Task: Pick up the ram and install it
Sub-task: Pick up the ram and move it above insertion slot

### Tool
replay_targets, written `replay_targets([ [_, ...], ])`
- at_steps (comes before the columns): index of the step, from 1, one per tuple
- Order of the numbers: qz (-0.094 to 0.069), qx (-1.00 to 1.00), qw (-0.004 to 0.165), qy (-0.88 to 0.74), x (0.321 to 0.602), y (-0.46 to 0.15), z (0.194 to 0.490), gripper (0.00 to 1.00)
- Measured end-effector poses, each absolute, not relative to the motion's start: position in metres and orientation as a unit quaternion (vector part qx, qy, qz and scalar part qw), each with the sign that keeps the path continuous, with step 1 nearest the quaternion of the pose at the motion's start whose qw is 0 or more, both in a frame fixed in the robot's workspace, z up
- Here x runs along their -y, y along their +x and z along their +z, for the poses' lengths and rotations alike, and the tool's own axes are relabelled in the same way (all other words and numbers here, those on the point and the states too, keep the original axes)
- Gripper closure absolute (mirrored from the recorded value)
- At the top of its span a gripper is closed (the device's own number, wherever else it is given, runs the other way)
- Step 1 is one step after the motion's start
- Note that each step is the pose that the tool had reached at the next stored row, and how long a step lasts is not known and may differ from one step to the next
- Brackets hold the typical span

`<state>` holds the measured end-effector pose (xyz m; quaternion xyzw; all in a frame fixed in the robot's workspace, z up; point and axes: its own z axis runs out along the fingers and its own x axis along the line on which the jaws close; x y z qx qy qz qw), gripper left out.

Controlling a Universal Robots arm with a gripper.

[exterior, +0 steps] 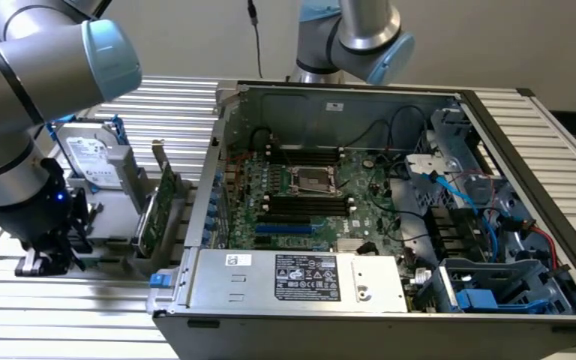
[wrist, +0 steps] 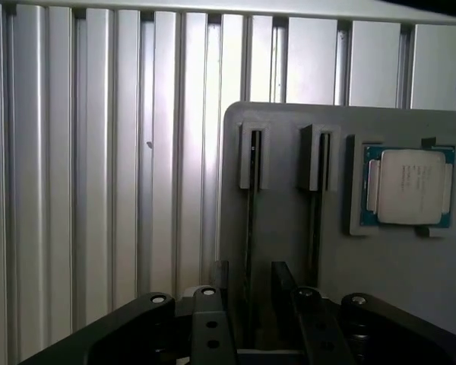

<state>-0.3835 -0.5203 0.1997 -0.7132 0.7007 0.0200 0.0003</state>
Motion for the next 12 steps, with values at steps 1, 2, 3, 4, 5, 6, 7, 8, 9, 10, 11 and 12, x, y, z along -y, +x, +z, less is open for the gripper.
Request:
replay_targets([
  [1,0.020,-0.701,0.000,-0.713,0.5202,-0.3835,0.1986,0.64],
  [2,0.020,-0.701,0.000,-0.713,0.5202,-0.3836,0.1978,0.64],
  [3,0.020,-0.701,0.000,-0.713,0.5203,-0.3836,0.1974,0.64],
  [4,0.020,-0.701,0.000,-0.713,0.5203,-0.3836,0.1972,0.64],
  [5,0.020,-0.701,0.000,-0.713,0.5202,-0.3835,0.1971,0.64],
  [6,0.020,-0.701,0.000,-0.713,0.5202,-0.3833,0.1969,0.64],
  [7,0.020,-0.701,0.000,-0.713,0.5202,-0.3831,0.1966,0.64],
  [8,0.020,-0.701,0.000,-0.713,0.5202,-0.3828,0.1964,0.64],
  [9,0.020,-0.701,0.000,-0.713,0.5202,-0.3827,0.1962,0.65],
  [10,0.020,-0.701,0.000,-0.713,0.5202,-0.3826,0.1961,0.65],
  [11,0.020,-0.701,0.000,-0.713,0.5202,-0.3825,0.1960,0.72],
  [12,0.020,-0.701,0.000,-0.713,0.5202,-0.3825,0.1960,0.72],
])
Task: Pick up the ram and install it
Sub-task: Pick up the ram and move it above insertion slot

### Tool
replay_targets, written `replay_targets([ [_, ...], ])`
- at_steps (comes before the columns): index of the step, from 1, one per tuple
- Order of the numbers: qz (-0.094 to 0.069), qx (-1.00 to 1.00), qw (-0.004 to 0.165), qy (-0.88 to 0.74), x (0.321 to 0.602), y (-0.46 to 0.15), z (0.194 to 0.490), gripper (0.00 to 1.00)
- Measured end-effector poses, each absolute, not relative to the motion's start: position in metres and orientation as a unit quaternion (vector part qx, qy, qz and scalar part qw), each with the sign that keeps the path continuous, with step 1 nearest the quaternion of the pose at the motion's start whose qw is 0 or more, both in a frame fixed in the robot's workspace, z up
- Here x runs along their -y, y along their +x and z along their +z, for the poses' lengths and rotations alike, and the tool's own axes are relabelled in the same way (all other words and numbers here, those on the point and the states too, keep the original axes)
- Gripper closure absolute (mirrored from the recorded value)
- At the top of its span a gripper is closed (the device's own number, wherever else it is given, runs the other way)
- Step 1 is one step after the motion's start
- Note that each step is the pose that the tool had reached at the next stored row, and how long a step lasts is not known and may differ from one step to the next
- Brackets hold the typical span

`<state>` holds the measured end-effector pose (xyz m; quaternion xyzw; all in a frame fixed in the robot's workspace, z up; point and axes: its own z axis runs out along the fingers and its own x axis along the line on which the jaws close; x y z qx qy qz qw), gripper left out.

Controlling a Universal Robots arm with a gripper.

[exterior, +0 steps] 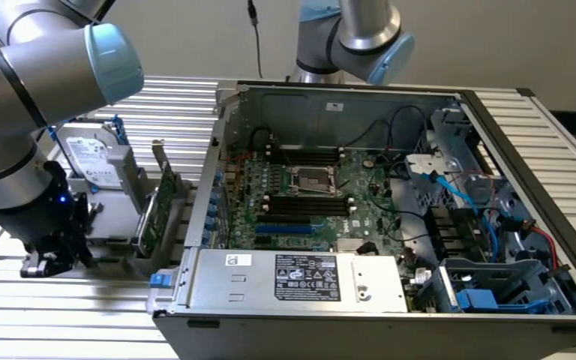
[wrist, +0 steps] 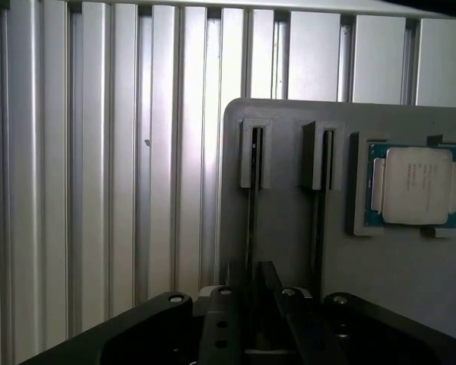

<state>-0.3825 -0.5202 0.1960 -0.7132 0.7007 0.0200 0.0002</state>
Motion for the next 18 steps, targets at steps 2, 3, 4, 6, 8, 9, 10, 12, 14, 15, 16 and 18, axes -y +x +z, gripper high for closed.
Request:
replay_targets([
  [2,0.020,-0.701,0.000,-0.713,0.5202,-0.3824,0.1957,0.79],
  [3,0.020,-0.701,0.000,-0.713,0.5202,-0.3824,0.1957,0.79],
  [4,0.020,-0.701,0.000,-0.713,0.5202,-0.3824,0.1957,0.81],
  [6,0.020,-0.701,0.000,-0.713,0.5202,-0.3823,0.1956,0.86],
  [8,0.020,-0.701,0.000,-0.713,0.5202,-0.3823,0.1956,0.86],
  [9,0.020,-0.701,0.000,-0.713,0.5202,-0.3823,0.1956,0.86],
  [10,0.020,-0.701,0.000,-0.713,0.5202,-0.3823,0.1956,0.86],
  [12,0.020,-0.701,0.000,-0.713,0.5202,-0.3823,0.1956,0.86],
  [14,0.020,-0.701,0.000,-0.713,0.5202,-0.3823,0.1956,0.86],
  [15,0.020,-0.700,0.000,-0.713,0.5202,-0.3823,0.1956,0.86],
  [16,0.020,-0.700,0.000,-0.714,0.5202,-0.3823,0.1956,0.86],
  [18,0.020,-0.700,0.000,-0.714,0.5202,-0.3823,0.1957,0.86],
])
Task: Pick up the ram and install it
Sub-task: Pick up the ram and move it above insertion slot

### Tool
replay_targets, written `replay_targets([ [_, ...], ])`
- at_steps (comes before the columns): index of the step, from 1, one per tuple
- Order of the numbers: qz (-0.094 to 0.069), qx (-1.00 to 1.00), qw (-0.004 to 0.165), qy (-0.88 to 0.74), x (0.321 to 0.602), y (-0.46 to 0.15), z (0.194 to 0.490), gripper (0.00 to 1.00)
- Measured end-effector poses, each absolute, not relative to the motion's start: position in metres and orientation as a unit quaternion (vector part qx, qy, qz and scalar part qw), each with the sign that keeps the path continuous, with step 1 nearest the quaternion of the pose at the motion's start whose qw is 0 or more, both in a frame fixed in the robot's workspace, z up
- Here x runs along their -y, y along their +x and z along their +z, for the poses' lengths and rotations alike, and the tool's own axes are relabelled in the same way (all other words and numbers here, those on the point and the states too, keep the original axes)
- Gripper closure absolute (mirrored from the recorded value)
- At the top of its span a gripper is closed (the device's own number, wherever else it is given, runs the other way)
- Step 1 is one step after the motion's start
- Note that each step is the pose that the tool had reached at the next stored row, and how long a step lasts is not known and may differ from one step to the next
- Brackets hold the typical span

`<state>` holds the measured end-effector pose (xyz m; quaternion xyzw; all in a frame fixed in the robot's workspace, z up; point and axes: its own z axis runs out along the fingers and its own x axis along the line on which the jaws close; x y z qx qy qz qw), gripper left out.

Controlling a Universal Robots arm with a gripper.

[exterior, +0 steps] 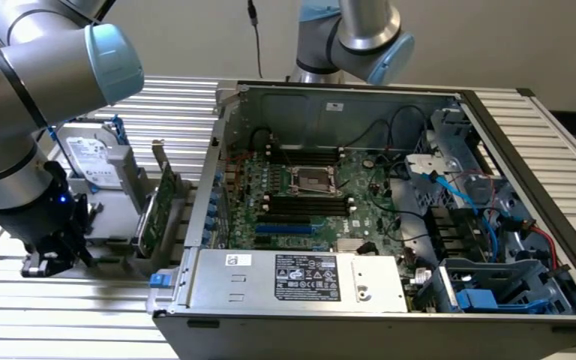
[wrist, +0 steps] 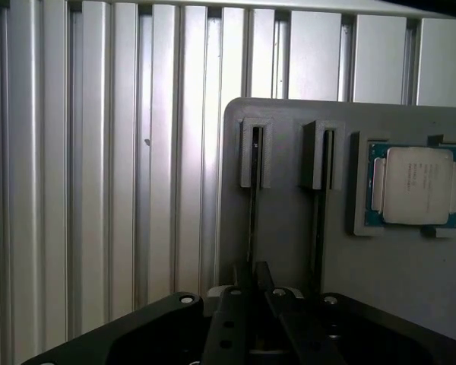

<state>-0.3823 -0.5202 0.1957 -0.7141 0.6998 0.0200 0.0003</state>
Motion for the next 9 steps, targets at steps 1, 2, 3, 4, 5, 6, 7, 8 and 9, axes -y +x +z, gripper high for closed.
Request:
replay_targets([
  [1,0.020,-0.700,0.000,-0.714,0.5202,-0.3823,0.1959,0.86],
  [2,0.020,-0.699,0.000,-0.715,0.5202,-0.3823,0.1967,0.86],
  [3,0.020,-0.699,0.000,-0.715,0.5203,-0.3823,0.1977,0.86],
  [4,0.020,-0.699,0.000,-0.715,0.5203,-0.3823,0.1987,0.86],
  [5,0.020,-0.698,0.000,-0.715,0.5202,-0.3823,0.1997,0.86],
  [6,0.020,-0.698,0.000,-0.716,0.5202,-0.3823,0.2006,0.86],
  [7,0.020,-0.698,0.000,-0.716,0.5203,-0.3823,0.2016,0.86],
  [8,0.020,-0.697,0.000,-0.717,0.5203,-0.3823,0.2029,0.86],
  [9,0.020,-0.697,0.000,-0.717,0.5203,-0.3823,0.2043,0.86],
])
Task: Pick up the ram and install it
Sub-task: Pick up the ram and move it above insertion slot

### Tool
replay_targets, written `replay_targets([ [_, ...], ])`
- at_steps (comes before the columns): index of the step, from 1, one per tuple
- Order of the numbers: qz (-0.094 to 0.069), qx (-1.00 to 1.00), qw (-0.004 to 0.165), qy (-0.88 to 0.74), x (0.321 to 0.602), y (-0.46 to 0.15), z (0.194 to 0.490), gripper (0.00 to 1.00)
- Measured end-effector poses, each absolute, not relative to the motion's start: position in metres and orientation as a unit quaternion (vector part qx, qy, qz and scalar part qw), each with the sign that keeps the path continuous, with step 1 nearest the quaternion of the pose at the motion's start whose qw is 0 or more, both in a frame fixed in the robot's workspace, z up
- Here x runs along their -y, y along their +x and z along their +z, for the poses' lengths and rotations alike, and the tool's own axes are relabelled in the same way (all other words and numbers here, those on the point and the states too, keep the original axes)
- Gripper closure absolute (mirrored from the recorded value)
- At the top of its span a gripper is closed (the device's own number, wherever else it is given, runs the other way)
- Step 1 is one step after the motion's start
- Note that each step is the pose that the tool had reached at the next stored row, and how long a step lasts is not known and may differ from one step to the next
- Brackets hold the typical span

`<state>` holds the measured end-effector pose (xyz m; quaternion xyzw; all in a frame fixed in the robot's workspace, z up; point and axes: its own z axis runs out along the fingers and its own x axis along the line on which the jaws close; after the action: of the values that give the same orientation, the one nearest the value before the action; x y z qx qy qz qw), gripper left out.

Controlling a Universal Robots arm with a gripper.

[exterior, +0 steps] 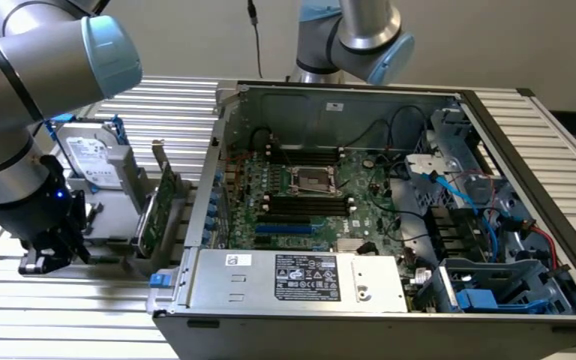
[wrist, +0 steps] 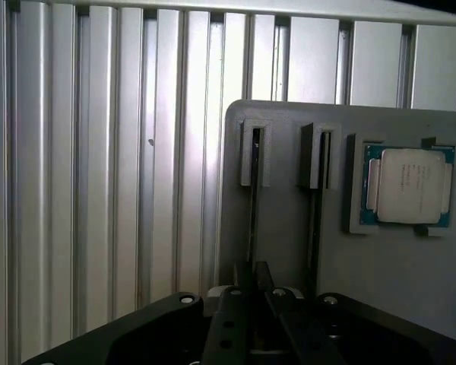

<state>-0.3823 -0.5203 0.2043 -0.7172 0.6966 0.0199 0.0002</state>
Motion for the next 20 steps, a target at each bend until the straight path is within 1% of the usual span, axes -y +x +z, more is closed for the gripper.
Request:
replay_targets([
  [7,0.020,-0.693,0.000,-0.721,0.520,-0.382,0.220,0.86],
  [16,0.020,-0.691,0.000,-0.723,0.520,-0.381,0.253,0.86],
  [20,0.022,-0.688,-0.002,-0.725,0.520,-0.378,0.264,0.86],
])
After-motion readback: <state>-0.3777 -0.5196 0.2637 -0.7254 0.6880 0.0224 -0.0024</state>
